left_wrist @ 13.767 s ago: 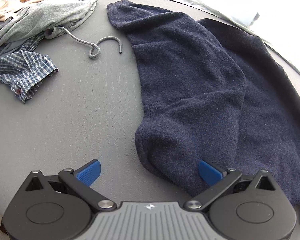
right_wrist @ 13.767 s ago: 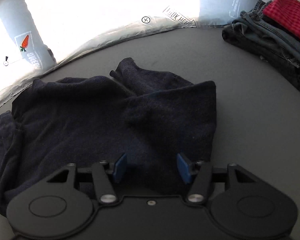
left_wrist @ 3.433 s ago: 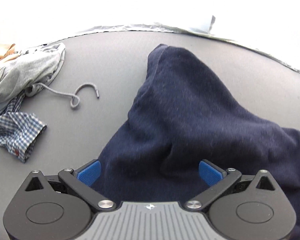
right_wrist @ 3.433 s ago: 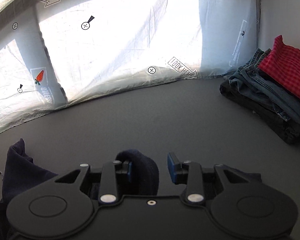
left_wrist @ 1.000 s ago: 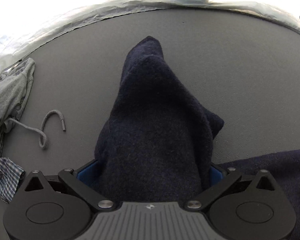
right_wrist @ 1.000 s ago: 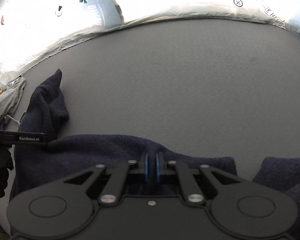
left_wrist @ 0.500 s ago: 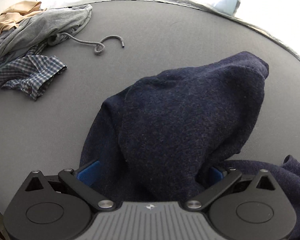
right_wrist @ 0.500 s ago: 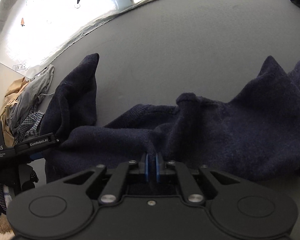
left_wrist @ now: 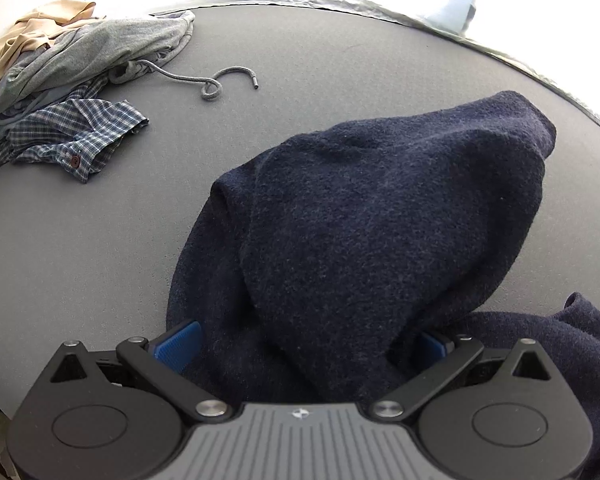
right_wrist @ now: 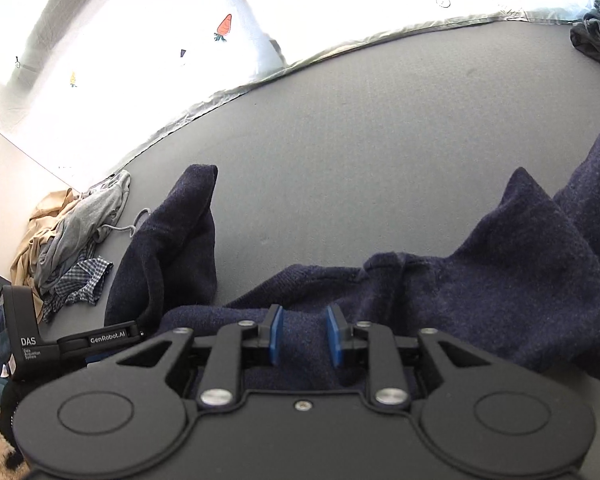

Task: Fold clothes

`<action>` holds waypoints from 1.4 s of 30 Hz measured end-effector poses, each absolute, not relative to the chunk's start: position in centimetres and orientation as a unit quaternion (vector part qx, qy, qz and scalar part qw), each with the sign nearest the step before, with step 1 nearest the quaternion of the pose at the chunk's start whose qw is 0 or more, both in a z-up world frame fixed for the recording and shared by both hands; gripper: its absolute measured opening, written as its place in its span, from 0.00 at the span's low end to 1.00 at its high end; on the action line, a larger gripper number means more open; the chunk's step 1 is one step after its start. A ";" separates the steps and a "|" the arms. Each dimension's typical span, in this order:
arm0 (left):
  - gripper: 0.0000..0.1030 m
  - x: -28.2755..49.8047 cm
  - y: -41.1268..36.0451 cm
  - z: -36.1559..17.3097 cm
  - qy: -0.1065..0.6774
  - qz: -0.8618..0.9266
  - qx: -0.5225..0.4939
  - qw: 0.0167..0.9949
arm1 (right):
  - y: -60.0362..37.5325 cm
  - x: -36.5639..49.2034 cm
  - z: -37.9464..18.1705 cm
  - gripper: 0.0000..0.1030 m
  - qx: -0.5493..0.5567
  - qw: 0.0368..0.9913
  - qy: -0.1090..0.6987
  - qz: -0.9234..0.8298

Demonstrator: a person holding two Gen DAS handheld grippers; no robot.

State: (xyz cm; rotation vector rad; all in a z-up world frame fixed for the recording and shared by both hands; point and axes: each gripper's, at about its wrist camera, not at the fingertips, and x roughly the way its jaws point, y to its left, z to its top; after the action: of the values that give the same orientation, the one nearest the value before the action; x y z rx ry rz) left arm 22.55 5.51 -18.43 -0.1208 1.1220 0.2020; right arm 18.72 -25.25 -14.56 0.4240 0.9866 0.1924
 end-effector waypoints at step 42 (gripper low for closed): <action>1.00 28.4 2.3 -13.9 0.503 0.012 0.049 0.863 | -22.3 27.8 -21.7 0.11 0.053 0.832 0.519 0.187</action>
State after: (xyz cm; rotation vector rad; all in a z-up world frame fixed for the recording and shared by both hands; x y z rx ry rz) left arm 28.36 2.28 -13.86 0.1024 1.0547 0.0245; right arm 27.80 -22.27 -21.73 0.1125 1.0996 0.3969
